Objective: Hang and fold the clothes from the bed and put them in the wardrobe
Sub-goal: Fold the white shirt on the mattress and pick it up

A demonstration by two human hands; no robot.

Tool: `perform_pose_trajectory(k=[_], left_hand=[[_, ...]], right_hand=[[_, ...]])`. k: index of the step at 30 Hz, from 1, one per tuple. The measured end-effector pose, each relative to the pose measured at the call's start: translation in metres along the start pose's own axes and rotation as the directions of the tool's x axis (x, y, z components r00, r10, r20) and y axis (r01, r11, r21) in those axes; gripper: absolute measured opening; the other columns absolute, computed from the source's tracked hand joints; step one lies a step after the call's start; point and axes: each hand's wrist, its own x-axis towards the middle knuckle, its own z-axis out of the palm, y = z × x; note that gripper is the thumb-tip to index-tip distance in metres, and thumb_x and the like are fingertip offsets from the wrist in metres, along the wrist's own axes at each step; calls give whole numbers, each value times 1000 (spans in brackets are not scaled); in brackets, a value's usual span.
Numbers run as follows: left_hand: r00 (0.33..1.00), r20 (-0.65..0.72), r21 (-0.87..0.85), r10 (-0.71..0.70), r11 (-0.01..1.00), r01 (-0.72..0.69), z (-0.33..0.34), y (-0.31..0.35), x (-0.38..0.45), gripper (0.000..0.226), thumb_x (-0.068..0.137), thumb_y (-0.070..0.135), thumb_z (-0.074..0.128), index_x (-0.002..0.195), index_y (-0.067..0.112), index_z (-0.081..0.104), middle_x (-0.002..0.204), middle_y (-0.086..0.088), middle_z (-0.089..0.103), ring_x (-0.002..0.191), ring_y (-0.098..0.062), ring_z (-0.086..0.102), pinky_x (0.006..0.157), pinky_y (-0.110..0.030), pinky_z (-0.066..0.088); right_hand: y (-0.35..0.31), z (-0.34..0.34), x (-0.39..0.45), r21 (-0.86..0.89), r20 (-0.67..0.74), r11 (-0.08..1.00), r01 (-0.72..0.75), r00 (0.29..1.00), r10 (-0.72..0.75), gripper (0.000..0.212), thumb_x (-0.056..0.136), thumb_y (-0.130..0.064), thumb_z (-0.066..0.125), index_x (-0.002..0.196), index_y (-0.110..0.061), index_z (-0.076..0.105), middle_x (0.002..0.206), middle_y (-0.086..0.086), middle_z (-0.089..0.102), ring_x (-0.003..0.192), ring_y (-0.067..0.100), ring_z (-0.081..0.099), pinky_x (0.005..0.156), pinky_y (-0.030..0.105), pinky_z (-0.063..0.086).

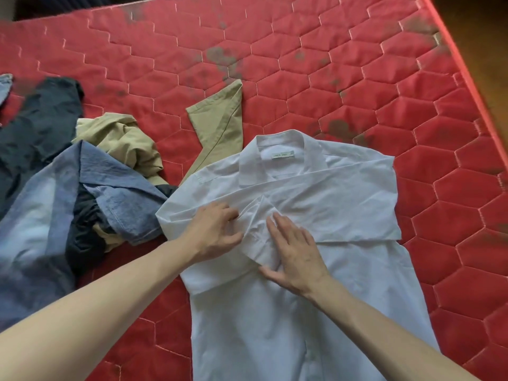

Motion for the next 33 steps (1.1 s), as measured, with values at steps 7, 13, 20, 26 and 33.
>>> perform_pose_trajectory(k=[7,13,20,26,33], left_hand=[[993,119,292,13,955,-47,-6,-15,-11,25,86,39,61,100,24,47,101,6,57,102,-21,46,79,-32,27],[1000,3,255,-16,967,14,-16,-35,-14,33,81,44,58,105,21,55,86,7,53,96,-26,52,84,-42,45],[977,-176,250,117,966,-70,-15,-38,-10,38,85,56,52,101,22,50,91,6,53,80,-23,58,77,-42,42],[992,-121,197,23,980,1,-12,-52,-12,44,87,67,47,104,26,54,75,6,62,74,-19,61,91,-38,40],[983,-183,215,-18,975,58,-26,-47,-20,21,80,39,44,85,20,52,54,5,49,58,-27,49,66,-32,31]], right_hand=[[12,-1,1,-43,-112,994,99,988,-104,61,80,-32,50,137,-15,64,149,4,59,136,23,58,115,45,29],[43,-54,20,871,52,359,-336,789,613,35,85,-45,52,93,-15,67,88,2,67,85,19,62,85,51,54],[89,-73,33,900,279,-45,-434,492,825,22,85,-27,52,65,-24,62,76,-1,59,80,22,54,71,38,45],[120,-84,27,941,306,-228,-251,339,889,14,85,-25,56,85,-20,69,87,-2,68,91,22,64,78,41,51],[134,-90,19,764,-8,394,-510,604,797,39,97,-31,68,74,-1,56,70,1,51,67,12,46,56,24,36]])
